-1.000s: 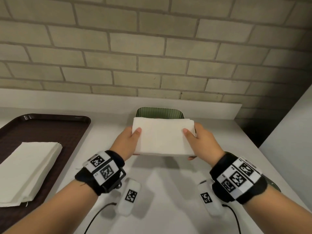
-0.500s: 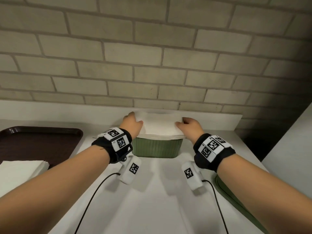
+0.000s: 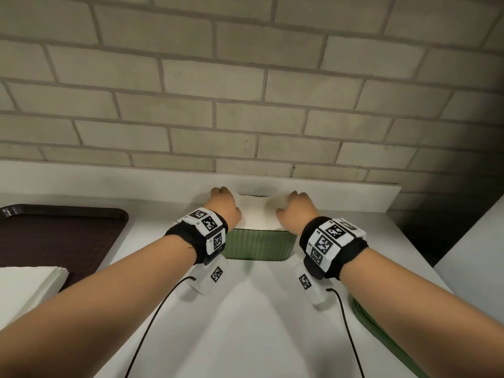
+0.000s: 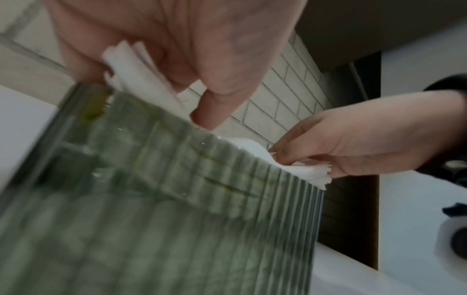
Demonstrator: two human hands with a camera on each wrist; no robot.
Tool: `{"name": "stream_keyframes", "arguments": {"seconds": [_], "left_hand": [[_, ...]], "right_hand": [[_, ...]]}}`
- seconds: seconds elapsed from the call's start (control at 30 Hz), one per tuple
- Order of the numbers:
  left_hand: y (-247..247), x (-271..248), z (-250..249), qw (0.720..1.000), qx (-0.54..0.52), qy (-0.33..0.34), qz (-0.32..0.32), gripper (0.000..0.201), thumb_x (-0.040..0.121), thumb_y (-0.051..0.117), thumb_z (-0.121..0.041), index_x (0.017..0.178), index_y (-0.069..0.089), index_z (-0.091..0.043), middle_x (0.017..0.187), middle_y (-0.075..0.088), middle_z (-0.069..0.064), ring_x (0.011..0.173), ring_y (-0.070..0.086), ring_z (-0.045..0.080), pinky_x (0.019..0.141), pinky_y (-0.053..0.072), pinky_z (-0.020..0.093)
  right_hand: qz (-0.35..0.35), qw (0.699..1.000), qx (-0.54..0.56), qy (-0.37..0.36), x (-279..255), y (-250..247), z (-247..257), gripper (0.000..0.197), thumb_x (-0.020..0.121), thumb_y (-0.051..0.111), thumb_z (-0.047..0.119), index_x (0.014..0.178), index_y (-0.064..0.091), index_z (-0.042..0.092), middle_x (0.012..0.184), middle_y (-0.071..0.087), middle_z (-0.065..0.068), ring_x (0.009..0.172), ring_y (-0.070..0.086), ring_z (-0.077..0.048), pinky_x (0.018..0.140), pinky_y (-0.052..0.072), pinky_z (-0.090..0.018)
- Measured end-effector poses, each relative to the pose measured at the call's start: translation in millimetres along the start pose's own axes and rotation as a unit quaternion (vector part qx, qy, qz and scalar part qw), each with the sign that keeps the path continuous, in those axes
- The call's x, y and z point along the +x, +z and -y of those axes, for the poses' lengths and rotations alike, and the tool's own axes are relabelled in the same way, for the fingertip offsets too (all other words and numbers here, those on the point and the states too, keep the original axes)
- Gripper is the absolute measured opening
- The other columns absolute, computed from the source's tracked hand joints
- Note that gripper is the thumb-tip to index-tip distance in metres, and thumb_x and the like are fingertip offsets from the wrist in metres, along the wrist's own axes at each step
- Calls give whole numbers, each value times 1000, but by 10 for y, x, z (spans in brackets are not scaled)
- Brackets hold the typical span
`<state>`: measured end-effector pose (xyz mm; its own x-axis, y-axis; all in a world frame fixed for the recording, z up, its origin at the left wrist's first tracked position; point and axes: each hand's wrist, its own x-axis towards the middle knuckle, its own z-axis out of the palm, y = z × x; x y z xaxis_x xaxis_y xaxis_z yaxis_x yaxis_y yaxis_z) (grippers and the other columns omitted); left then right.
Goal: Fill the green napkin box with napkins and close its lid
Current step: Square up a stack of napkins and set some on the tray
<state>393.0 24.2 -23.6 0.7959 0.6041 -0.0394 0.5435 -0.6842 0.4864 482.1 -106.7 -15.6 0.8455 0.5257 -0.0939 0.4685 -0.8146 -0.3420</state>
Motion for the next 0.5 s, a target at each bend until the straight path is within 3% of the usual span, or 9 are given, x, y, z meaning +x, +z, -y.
{"name": "stream_keyframes", "arguments": {"seconds": [0.1,0.17,0.23,0.3,0.37,0.43,0.5], "left_hand": [[-8,38,-30,999,39,-13,24,35,90,48,-13,121,42,3,134,34,17,72,45,18,72,37,26],[-11,50,-51,996,81,-10,27,37,87,52,-13,120,44,1,134,33,16,85,55,23,73,42,26],[-10,48,-67,992,123,5,13,39,85,54,-14,120,45,0,136,33,15,110,50,29,83,43,31],[-19,50,-83,987,158,31,-14,41,82,56,-16,119,47,-3,136,33,13,117,42,30,86,43,33],[-31,86,-109,985,162,58,-3,45,81,59,-20,122,48,-5,133,36,12,115,45,29,86,45,33],[-59,105,-165,986,141,72,53,51,79,66,-29,124,50,-9,127,44,10,108,52,27,83,47,30],[-44,141,-235,983,142,69,99,60,74,71,-38,124,52,-11,122,53,7,106,56,23,83,49,29]], "right_hand": [[9,997,-71,-4,0,30,54,61,97,39,22,144,16,-10,144,25,-22,125,41,-31,101,39,-32],[-21,992,-124,-5,16,46,69,60,93,48,23,140,26,-7,139,29,-19,120,43,-31,94,42,-33],[-51,983,-177,-21,28,16,81,48,88,54,20,128,42,-1,132,34,-16,116,43,-30,87,42,-32],[-47,979,-191,-44,49,-47,82,34,85,55,10,117,52,1,130,37,-16,115,44,-29,87,42,-31],[1,978,-200,-61,71,-109,120,28,84,54,1,112,56,0,125,43,-15,114,47,-29,89,44,-29],[46,975,-206,-64,122,-144,160,7,84,55,0,91,57,1,101,53,-10,97,54,-26,75,46,-24],[61,972,-219,-53,147,-141,208,25,86,54,2,64,42,7,71,42,-3,64,45,-18,50,34,-18]]}}
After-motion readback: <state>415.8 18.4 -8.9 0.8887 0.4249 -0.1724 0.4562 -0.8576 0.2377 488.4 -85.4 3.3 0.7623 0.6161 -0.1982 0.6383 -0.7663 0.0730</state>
